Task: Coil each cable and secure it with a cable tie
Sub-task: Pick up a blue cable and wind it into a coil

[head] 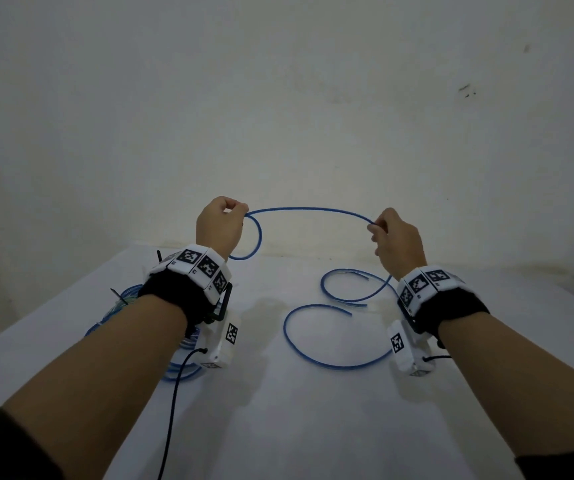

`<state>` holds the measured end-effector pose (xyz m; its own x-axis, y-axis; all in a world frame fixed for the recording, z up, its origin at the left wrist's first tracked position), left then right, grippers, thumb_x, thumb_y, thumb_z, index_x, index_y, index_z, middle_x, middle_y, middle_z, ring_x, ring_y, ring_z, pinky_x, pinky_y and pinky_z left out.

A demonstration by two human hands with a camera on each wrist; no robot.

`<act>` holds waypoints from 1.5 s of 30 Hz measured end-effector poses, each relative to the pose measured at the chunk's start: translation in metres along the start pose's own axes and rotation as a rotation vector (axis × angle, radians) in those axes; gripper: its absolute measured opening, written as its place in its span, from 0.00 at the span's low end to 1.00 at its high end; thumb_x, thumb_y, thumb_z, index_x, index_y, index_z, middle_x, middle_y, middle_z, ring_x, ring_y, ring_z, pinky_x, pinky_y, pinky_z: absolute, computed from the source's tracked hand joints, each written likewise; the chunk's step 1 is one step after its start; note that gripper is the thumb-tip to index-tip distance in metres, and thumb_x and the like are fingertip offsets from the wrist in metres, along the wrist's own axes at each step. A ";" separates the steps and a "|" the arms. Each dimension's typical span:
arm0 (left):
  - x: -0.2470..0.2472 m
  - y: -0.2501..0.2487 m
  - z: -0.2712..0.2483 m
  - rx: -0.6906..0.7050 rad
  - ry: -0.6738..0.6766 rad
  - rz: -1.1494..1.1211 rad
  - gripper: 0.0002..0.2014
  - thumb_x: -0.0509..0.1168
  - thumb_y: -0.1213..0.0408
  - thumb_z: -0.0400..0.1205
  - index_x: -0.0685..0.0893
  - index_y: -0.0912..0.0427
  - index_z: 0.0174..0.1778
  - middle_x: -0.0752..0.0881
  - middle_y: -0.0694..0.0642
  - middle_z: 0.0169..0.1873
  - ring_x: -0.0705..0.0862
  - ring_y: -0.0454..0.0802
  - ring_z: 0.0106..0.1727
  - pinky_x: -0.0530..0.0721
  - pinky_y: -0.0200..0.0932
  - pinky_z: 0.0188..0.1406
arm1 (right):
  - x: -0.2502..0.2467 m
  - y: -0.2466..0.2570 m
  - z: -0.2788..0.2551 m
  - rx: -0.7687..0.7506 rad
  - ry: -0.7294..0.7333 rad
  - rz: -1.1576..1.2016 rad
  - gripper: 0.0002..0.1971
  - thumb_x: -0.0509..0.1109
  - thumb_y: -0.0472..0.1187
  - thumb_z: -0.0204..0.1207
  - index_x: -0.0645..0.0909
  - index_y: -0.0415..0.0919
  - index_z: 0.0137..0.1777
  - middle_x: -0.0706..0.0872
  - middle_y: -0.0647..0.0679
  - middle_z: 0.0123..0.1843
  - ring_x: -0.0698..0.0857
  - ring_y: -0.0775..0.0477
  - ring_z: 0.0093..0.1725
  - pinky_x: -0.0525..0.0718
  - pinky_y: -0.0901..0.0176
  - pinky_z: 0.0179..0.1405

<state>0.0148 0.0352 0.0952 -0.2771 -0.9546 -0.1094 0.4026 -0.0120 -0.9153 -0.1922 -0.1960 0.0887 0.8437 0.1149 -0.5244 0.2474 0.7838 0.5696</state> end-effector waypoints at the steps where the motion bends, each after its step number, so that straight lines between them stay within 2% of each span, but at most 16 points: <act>1: -0.003 -0.001 0.001 0.001 -0.014 0.011 0.07 0.63 0.60 0.80 0.82 0.59 0.46 0.82 0.54 0.39 0.76 0.51 0.38 0.73 0.45 0.40 | 0.004 0.003 -0.001 -0.012 0.036 -0.010 0.08 0.62 0.38 0.82 0.74 0.33 0.45 0.85 0.35 0.39 0.82 0.33 0.36 0.83 0.42 0.39; 4: -0.012 0.001 0.003 -0.016 -0.036 0.029 0.08 0.62 0.59 0.80 0.82 0.60 0.46 0.82 0.55 0.40 0.75 0.50 0.35 0.74 0.46 0.40 | 0.017 0.012 -0.005 -0.064 0.149 -0.059 0.08 0.63 0.38 0.81 0.77 0.32 0.46 0.86 0.36 0.39 0.80 0.39 0.37 0.76 0.52 0.38; 7: -0.018 0.005 0.001 -0.015 -0.043 0.047 0.10 0.61 0.57 0.81 0.83 0.60 0.46 0.82 0.55 0.41 0.77 0.52 0.39 0.74 0.46 0.42 | 0.033 0.014 -0.011 -0.049 0.273 -0.086 0.09 0.62 0.40 0.82 0.77 0.33 0.53 0.85 0.37 0.39 0.80 0.39 0.39 0.75 0.53 0.39; 10: -0.022 0.007 -0.002 0.014 -0.029 0.117 0.12 0.58 0.56 0.82 0.84 0.57 0.40 0.83 0.54 0.42 0.78 0.51 0.42 0.74 0.46 0.45 | 0.045 0.016 -0.015 -0.040 0.353 -0.135 0.11 0.65 0.43 0.81 0.75 0.35 0.56 0.80 0.42 0.40 0.76 0.43 0.38 0.71 0.57 0.39; 12: -0.023 0.008 -0.005 0.017 -0.009 0.140 0.15 0.58 0.55 0.83 0.82 0.52 0.33 0.85 0.54 0.43 0.78 0.50 0.41 0.74 0.46 0.46 | 0.046 0.016 -0.014 -0.054 0.337 -0.165 0.10 0.66 0.42 0.80 0.76 0.34 0.54 0.80 0.41 0.39 0.76 0.42 0.39 0.70 0.57 0.39; 14: -0.023 0.009 -0.006 0.015 0.022 0.153 0.15 0.58 0.53 0.83 0.81 0.50 0.31 0.86 0.53 0.45 0.78 0.49 0.40 0.75 0.46 0.46 | 0.043 0.015 -0.011 -0.067 0.293 -0.203 0.09 0.63 0.39 0.81 0.78 0.32 0.52 0.82 0.38 0.41 0.77 0.40 0.41 0.69 0.57 0.38; 16: -0.022 0.008 -0.006 0.017 0.048 0.153 0.15 0.58 0.50 0.83 0.81 0.49 0.32 0.87 0.50 0.45 0.79 0.48 0.42 0.74 0.45 0.45 | 0.039 0.014 -0.008 -0.056 0.246 -0.211 0.09 0.62 0.39 0.82 0.78 0.32 0.52 0.82 0.38 0.41 0.76 0.41 0.40 0.69 0.57 0.38; 18: -0.021 0.005 -0.006 0.019 0.061 0.128 0.15 0.59 0.48 0.82 0.81 0.51 0.33 0.87 0.47 0.44 0.79 0.46 0.41 0.74 0.43 0.43 | 0.035 0.014 -0.006 -0.035 0.207 -0.185 0.10 0.63 0.41 0.81 0.77 0.33 0.52 0.80 0.41 0.37 0.76 0.43 0.38 0.71 0.56 0.38; 23: -0.018 -0.007 -0.009 0.067 0.083 0.166 0.15 0.61 0.50 0.82 0.86 0.55 0.39 0.80 0.48 0.32 0.75 0.43 0.33 0.71 0.38 0.34 | 0.030 0.016 0.000 -0.002 0.123 -0.144 0.10 0.65 0.43 0.80 0.76 0.35 0.54 0.78 0.44 0.37 0.76 0.43 0.38 0.71 0.55 0.39; 28: -0.018 -0.014 -0.009 0.072 0.126 0.199 0.16 0.61 0.49 0.82 0.86 0.53 0.36 0.81 0.48 0.33 0.76 0.44 0.34 0.72 0.39 0.32 | 0.023 0.019 0.003 -0.006 0.051 -0.130 0.09 0.63 0.41 0.81 0.77 0.34 0.52 0.79 0.43 0.38 0.76 0.43 0.39 0.71 0.55 0.38; 32: -0.018 -0.018 -0.011 0.046 0.145 0.188 0.17 0.60 0.48 0.82 0.84 0.51 0.33 0.80 0.48 0.32 0.75 0.45 0.34 0.70 0.41 0.31 | 0.028 0.019 0.004 -0.017 0.106 -0.210 0.08 0.62 0.38 0.80 0.78 0.32 0.49 0.82 0.37 0.42 0.75 0.42 0.39 0.71 0.54 0.38; 34: -0.018 -0.020 -0.012 0.018 0.144 0.148 0.17 0.59 0.48 0.82 0.84 0.52 0.33 0.79 0.46 0.32 0.73 0.44 0.32 0.70 0.41 0.32 | 0.033 0.017 0.001 -0.007 0.149 -0.219 0.07 0.63 0.38 0.79 0.78 0.34 0.50 0.82 0.38 0.40 0.75 0.42 0.40 0.72 0.54 0.38; 37: -0.015 -0.020 -0.013 -0.019 0.170 0.085 0.16 0.59 0.51 0.83 0.85 0.54 0.35 0.76 0.45 0.28 0.70 0.43 0.29 0.67 0.39 0.28 | 0.036 0.013 -0.003 0.020 0.182 -0.208 0.08 0.65 0.40 0.79 0.77 0.36 0.52 0.79 0.44 0.37 0.77 0.43 0.40 0.77 0.50 0.42; 41: -0.013 -0.021 -0.014 0.004 0.204 0.097 0.15 0.61 0.54 0.83 0.86 0.54 0.34 0.74 0.48 0.27 0.68 0.44 0.27 0.65 0.39 0.26 | 0.035 0.012 -0.003 -0.002 0.183 -0.262 0.07 0.62 0.38 0.79 0.79 0.34 0.49 0.84 0.39 0.43 0.78 0.42 0.41 0.77 0.52 0.41; 45: -0.011 -0.021 -0.012 -0.055 0.236 0.074 0.13 0.60 0.53 0.83 0.84 0.58 0.43 0.70 0.50 0.26 0.64 0.45 0.23 0.62 0.35 0.20 | 0.033 0.010 -0.001 0.011 0.163 -0.224 0.07 0.63 0.40 0.79 0.78 0.36 0.50 0.82 0.41 0.42 0.79 0.42 0.41 0.79 0.50 0.42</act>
<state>-0.0009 0.0494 0.1115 -0.4471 -0.8564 -0.2581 0.3832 0.0773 -0.9204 -0.1623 -0.1832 0.0765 0.6796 0.0366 -0.7327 0.4255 0.7939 0.4343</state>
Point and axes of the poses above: each hand's wrist, its own z-axis towards the middle knuckle, its own x-axis out of the palm, y = z × x, the point moved 7 cm from there along z, towards the middle knuckle
